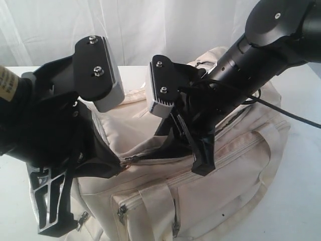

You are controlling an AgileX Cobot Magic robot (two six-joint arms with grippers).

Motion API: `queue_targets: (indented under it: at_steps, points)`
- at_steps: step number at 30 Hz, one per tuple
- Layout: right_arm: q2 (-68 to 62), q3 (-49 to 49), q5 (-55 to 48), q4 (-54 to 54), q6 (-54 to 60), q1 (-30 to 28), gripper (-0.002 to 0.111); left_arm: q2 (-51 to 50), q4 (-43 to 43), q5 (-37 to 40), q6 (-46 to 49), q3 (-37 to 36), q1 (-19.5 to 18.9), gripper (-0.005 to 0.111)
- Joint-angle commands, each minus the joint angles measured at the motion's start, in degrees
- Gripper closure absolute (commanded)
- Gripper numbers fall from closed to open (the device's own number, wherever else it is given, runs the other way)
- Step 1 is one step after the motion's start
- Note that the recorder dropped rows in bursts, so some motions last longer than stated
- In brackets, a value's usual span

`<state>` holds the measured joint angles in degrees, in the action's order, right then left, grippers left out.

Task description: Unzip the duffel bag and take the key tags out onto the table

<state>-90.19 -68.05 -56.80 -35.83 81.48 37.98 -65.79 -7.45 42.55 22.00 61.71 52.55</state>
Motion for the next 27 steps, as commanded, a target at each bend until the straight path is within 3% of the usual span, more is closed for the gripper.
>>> queue_targets:
  at_steps: [1,3,11,27]
  points:
    - [0.82,0.22,-0.07,-0.01,0.49,0.30,0.100,0.19,-1.00,2.77,0.23,-0.36,0.14,0.107]
    - [1.26,0.22,0.20,0.12,-0.37,0.30,0.108,0.19,-1.00,3.91,0.23,-0.36,0.14,0.107]
    - [2.77,0.22,1.18,8.87,-7.23,0.30,0.108,0.19,6.26,8.23,-6.31,-0.36,0.14,0.107]
    - [2.77,0.22,1.18,9.12,-7.36,0.30,0.108,0.19,25.62,9.27,-19.83,-0.23,0.14,0.107]
